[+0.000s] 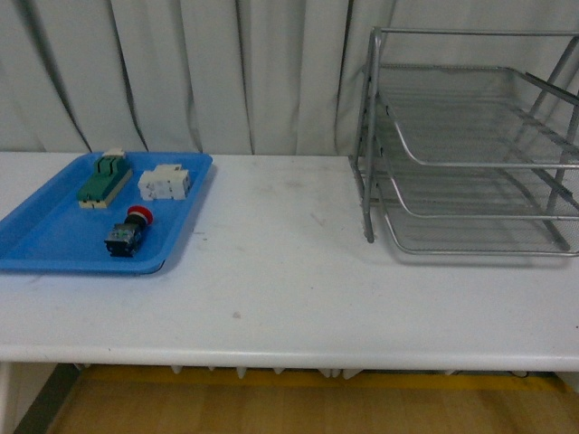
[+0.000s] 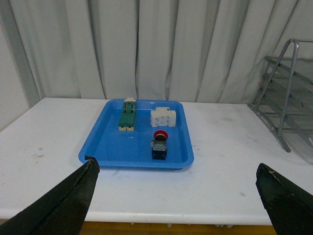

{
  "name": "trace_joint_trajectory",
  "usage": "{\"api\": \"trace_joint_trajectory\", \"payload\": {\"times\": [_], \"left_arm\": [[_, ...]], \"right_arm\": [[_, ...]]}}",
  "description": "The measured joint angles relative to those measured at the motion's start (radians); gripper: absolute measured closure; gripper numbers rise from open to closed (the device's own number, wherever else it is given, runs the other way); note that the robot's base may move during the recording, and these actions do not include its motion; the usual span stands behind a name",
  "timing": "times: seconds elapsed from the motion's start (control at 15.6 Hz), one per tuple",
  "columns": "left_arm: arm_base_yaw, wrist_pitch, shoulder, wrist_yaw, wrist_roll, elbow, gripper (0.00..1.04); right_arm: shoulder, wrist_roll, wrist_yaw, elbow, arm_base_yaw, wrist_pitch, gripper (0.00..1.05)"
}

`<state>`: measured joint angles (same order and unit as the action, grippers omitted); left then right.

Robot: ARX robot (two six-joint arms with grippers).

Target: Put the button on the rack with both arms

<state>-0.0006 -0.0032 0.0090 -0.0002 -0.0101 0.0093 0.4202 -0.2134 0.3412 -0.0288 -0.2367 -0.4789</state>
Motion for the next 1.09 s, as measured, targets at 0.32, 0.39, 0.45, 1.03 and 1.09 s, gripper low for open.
{"api": "trace_joint_trajectory", "payload": {"times": [0.32, 0.39, 0.45, 1.03, 1.09], "left_arm": [[0.0, 0.0, 0.0, 0.0, 0.0, 0.0, 0.07], [0.0, 0.0, 0.0, 0.0, 0.0, 0.0, 0.07], [0.0, 0.0, 0.0, 0.0, 0.0, 0.0, 0.07], [0.0, 0.0, 0.0, 0.0, 0.0, 0.0, 0.07], [0.0, 0.0, 0.0, 0.0, 0.0, 0.0, 0.07]], "right_arm": [[0.581, -0.164, 0.088, -0.218, -0.091, -0.52, 0.06], [0.8, -0.27, 0.083, -0.368, -0.119, -0.671, 0.06], [0.97, -0.383, 0.084, -0.478, -0.127, -0.721, 0.06], [1.578, -1.341, 0.055, -0.658, 0.036, -0.806, 0.06], [1.594, -1.365, 0.056, -0.646, 0.057, -0.807, 0.06]]}}
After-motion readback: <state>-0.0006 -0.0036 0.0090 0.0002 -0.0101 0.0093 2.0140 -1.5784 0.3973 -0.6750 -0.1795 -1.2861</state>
